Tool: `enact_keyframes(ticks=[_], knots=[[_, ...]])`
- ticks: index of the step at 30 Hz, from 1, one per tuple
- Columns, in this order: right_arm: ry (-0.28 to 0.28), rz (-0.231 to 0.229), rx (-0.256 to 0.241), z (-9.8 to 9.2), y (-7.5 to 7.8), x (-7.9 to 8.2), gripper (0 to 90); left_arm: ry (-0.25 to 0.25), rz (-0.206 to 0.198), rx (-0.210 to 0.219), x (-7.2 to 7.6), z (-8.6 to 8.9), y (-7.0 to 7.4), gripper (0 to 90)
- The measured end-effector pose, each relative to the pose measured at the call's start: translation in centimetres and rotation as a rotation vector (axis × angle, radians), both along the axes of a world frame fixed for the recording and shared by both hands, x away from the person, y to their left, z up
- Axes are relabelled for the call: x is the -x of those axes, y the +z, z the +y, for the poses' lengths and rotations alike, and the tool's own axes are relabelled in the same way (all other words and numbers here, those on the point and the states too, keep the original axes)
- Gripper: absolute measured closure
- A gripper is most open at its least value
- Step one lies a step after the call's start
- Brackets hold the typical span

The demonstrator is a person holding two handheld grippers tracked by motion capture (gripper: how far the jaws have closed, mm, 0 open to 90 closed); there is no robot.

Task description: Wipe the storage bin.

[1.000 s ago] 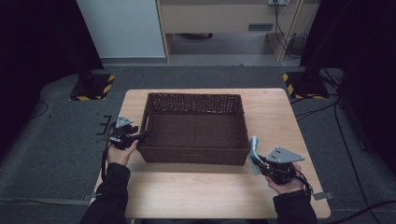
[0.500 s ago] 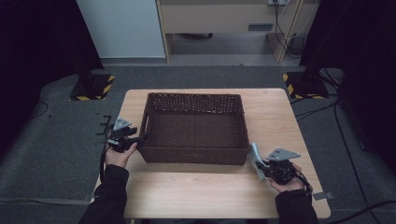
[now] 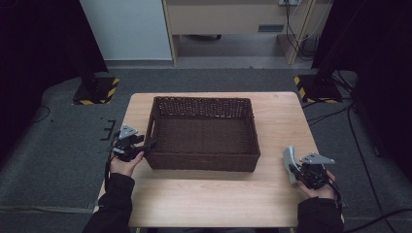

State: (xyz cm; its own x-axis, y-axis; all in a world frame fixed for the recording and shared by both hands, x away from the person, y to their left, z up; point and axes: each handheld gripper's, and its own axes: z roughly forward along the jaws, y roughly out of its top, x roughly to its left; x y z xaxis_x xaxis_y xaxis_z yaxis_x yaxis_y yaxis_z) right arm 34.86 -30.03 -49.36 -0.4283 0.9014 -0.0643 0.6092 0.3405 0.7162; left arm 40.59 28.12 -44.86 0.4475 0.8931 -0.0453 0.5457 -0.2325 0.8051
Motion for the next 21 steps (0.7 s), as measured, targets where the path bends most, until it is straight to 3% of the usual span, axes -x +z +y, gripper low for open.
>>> enact_keyframes(ticks=[6,14,21], knots=[[-0.019,0.021,0.02,-0.2,-0.7,-0.4,65.7,0.002,0.005,0.005,0.0,-0.1,-0.2,41.1],[-0.041,-0.068,-0.026,-0.2,0.4,-0.4,50.7,-0.004,0.044,0.01,-0.3,-0.1,-0.7,49.0],[-0.05,-0.142,-0.074,0.0,2.1,-0.7,48.2,0.001,0.054,0.008,-0.4,-0.1,-0.7,55.1]])
